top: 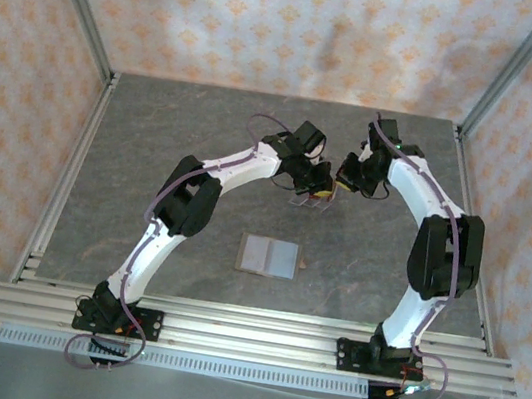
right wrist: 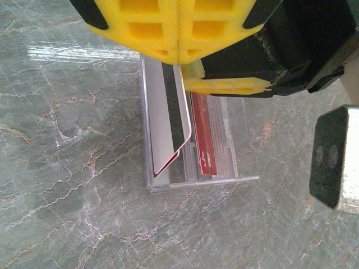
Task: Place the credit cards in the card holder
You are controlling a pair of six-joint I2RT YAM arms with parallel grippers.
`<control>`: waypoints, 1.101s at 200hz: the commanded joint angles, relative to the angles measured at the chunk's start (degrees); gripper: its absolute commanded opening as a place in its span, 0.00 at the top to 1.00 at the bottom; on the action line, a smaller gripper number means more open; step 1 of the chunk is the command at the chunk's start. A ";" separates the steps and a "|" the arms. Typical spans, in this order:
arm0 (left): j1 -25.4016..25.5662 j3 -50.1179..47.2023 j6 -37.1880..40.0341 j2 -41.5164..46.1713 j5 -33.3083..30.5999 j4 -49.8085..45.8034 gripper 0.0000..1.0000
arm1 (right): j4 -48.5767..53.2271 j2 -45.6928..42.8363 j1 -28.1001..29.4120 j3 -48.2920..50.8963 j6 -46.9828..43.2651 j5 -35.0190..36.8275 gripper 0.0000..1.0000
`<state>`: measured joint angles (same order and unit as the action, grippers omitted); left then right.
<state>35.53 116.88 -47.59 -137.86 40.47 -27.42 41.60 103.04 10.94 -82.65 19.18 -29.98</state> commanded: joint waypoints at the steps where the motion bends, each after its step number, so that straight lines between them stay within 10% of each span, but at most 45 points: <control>1: -0.37 -1.94 0.48 -1.09 -1.18 -1.32 1.00 | 0.84 -2.37 0.57 -2.18 -1.07 -0.50 1.00; 220: 1.73 0.92 5.56 -2.32 -6.26 -5.80 0.99 | 2.42 -3.60 0.57 0.10 -1.32 6.08 0.92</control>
<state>36.40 117.73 -44.38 -137.86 37.80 -28.60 42.68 101.34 11.11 -83.15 18.52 -25.80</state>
